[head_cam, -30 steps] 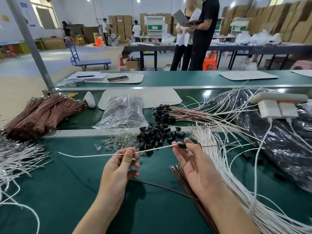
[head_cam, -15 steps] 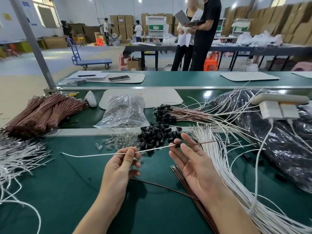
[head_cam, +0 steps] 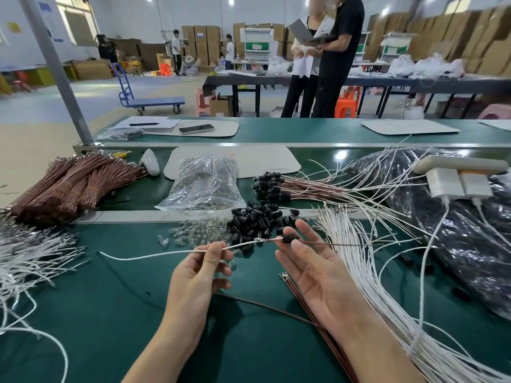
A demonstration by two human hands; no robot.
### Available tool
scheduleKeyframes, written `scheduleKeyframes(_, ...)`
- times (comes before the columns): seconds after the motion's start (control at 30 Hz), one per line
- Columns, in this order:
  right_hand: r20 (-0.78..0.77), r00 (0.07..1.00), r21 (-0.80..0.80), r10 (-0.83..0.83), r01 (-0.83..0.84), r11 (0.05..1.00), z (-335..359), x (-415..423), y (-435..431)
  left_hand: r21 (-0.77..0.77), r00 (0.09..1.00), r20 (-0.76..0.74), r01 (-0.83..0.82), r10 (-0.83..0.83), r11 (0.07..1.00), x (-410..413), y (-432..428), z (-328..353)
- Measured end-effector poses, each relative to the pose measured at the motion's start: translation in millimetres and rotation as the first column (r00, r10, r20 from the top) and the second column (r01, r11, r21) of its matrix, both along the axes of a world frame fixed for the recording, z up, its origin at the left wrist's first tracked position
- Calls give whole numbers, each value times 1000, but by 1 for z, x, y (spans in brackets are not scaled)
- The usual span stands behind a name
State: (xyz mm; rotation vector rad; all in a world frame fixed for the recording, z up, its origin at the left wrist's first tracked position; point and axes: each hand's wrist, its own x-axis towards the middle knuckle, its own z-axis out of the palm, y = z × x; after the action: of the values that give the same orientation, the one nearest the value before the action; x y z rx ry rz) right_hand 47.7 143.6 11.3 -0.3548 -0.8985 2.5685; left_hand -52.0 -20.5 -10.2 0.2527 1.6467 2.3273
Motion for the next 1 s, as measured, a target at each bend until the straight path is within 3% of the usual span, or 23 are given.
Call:
scheduleKeyframes(0.17,1,1000,22,28,-28,999,1,1,-2,24,1000,11,7,-8,1000,2,-1,4)
scheduleKeyframes(0.4,11,998,44,58,-59,997,2,2,-5,173,990,115,60,-81,983,3,-4,10)
scheduleKeyframes(0.6,19,997,83,78,-79,993,1,0,-8,85,987,29,154,-157,984,10,0,8)
scheduleKeyframes(0.8,24,999,181,48,-52,982,-4,-4,-12,157,988,132,62,-83,986,12,5,7)
scheduleKeyframes(1.0,6,1000,251,18,-19,968,-8,-6,-15,214,977,172,91,-129,973,19,9,7)
